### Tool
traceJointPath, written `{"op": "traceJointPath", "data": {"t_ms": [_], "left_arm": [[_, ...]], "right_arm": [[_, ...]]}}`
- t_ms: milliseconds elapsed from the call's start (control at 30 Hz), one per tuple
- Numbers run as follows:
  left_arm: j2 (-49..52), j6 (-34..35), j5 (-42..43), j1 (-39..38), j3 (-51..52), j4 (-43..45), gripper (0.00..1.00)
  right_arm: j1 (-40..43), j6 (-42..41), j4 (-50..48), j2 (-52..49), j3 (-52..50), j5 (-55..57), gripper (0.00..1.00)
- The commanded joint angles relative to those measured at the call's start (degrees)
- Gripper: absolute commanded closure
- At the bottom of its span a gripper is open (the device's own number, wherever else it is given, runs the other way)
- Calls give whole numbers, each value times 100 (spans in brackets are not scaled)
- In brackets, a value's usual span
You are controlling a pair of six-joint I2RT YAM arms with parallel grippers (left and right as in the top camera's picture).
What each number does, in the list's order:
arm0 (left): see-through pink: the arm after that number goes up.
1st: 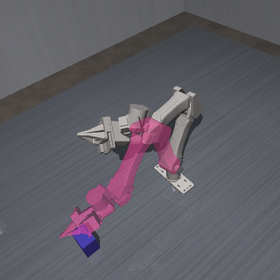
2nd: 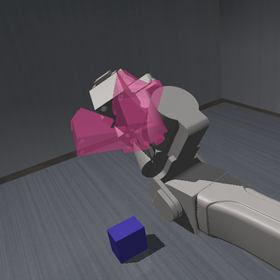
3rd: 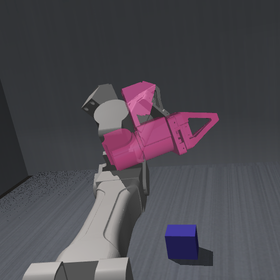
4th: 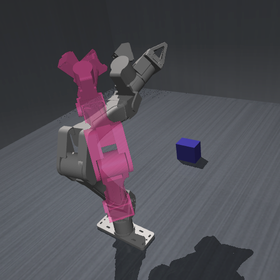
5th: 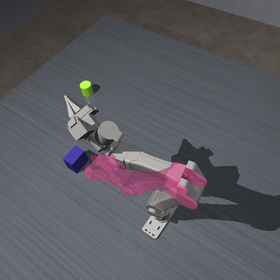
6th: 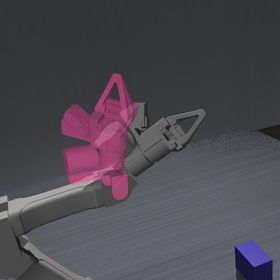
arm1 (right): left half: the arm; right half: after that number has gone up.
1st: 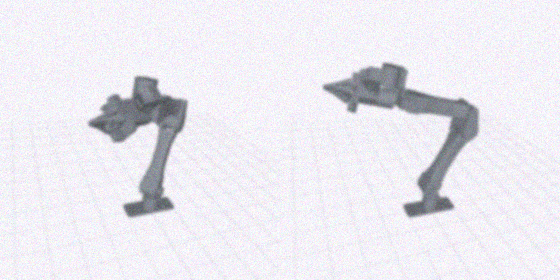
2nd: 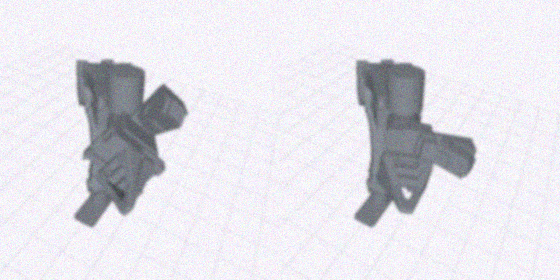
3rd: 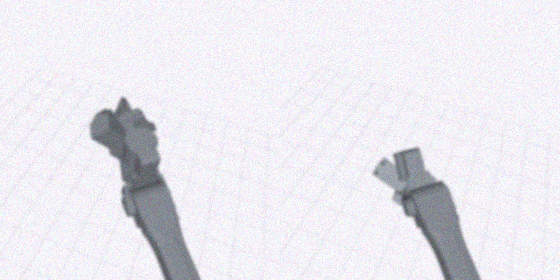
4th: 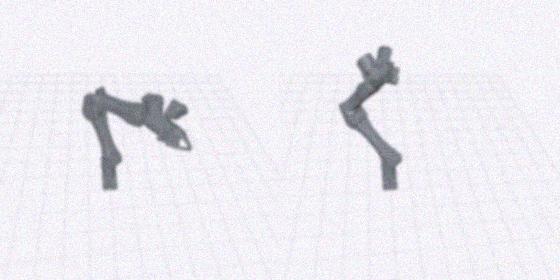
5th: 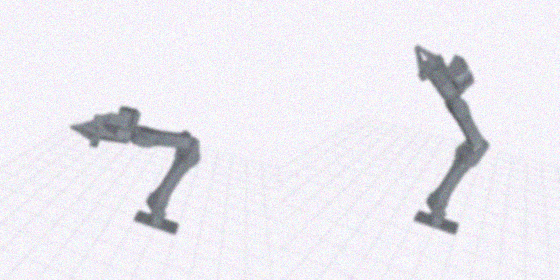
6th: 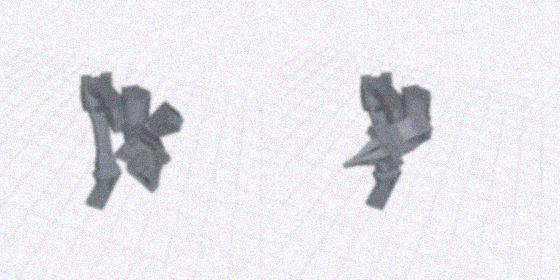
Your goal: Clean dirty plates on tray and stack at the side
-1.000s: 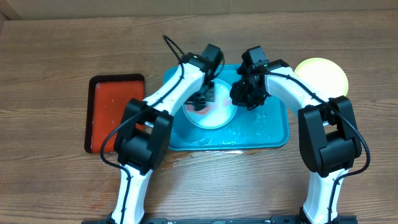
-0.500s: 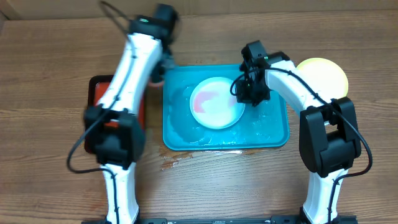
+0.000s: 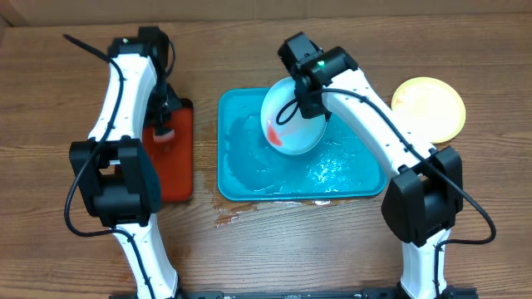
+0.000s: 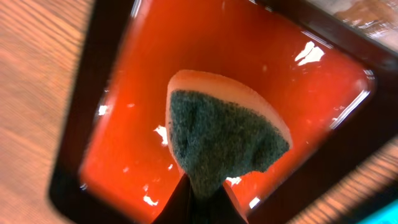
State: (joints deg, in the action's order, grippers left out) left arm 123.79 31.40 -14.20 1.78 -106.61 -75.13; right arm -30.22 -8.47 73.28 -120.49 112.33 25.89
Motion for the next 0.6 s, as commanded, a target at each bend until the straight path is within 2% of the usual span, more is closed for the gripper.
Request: {"op": "traceJointPath", "data": {"t_ms": [0, 100, 300, 400, 433, 533, 567], "left_arm": [[-111, -13, -83, 181, 522, 402, 96], [-111, -28, -35, 361, 835, 763, 96], [-111, -573, 811, 570, 1279, 1346, 96], [-111, -573, 782, 573, 1320, 1397, 94], [-111, -575, 782, 573, 1320, 1405, 92], [-111, -667, 785, 573, 1316, 1432, 71], [-111, -730, 785, 573, 1296, 1425, 69]], "right_arm": [[-302, 332, 216, 48, 503, 1379, 96], [-640, 726, 337, 46, 678, 2013, 96], [-1261, 1727, 330, 46, 684, 2815, 96], [-1521, 1932, 282, 46, 684, 3429, 96], [-1598, 1945, 236, 46, 684, 3639, 96], [-1792, 1950, 138, 46, 684, 4210, 96], [-1838, 1991, 140, 46, 684, 4360, 96]]}}
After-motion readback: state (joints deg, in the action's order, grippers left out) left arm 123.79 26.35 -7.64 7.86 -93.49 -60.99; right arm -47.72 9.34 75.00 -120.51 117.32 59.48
